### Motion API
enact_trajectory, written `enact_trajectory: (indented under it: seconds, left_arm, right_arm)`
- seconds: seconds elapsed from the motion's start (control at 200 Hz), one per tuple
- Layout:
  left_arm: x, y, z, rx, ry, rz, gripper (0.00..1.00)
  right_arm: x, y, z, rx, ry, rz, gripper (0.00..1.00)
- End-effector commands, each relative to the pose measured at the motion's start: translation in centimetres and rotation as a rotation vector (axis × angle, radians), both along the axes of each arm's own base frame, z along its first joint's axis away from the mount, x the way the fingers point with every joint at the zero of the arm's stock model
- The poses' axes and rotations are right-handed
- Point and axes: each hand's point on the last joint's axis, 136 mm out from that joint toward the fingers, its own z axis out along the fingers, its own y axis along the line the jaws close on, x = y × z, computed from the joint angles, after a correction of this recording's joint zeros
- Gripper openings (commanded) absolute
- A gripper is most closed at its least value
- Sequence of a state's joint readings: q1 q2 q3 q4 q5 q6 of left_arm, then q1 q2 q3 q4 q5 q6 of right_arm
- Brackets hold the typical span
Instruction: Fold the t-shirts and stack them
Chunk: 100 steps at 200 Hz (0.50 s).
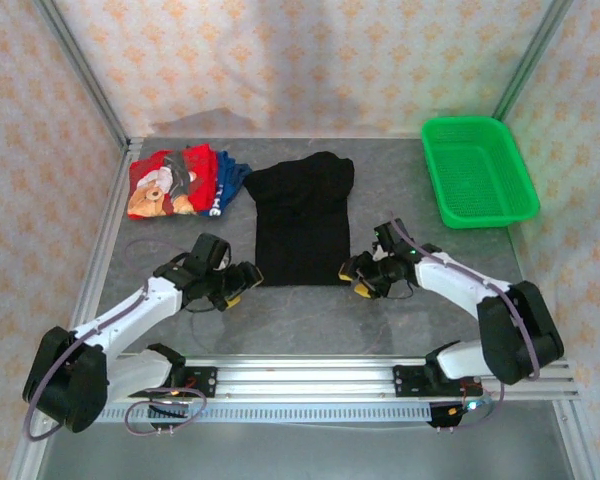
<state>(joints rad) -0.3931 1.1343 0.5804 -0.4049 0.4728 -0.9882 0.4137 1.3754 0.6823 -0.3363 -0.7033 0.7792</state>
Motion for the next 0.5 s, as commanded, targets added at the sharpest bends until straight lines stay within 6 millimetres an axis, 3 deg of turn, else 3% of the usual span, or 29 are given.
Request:
enact_trajectory:
  seconds: [0.0,0.355,0.495]
  left_arm:
    - [2.3,-1.3,0.3,-0.064,-0.063,0.030,0.73]
    - [6.0,-2.3,-1.7,-0.024,-0.059,0.032,0.65]
    - [7.4,-3.0,-2.4,-0.027,-0.053,0.029,0.59]
  right_arm:
    - [1.6,0.7,-0.4,0.031,-0.038,-0.033,0.52]
    - [3.4,1.1,-2.5,-0.016,-0.004,-0.038,0.48]
    - [4.3,1.3,-3.3,-0.037,0.009,-0.044,0.41]
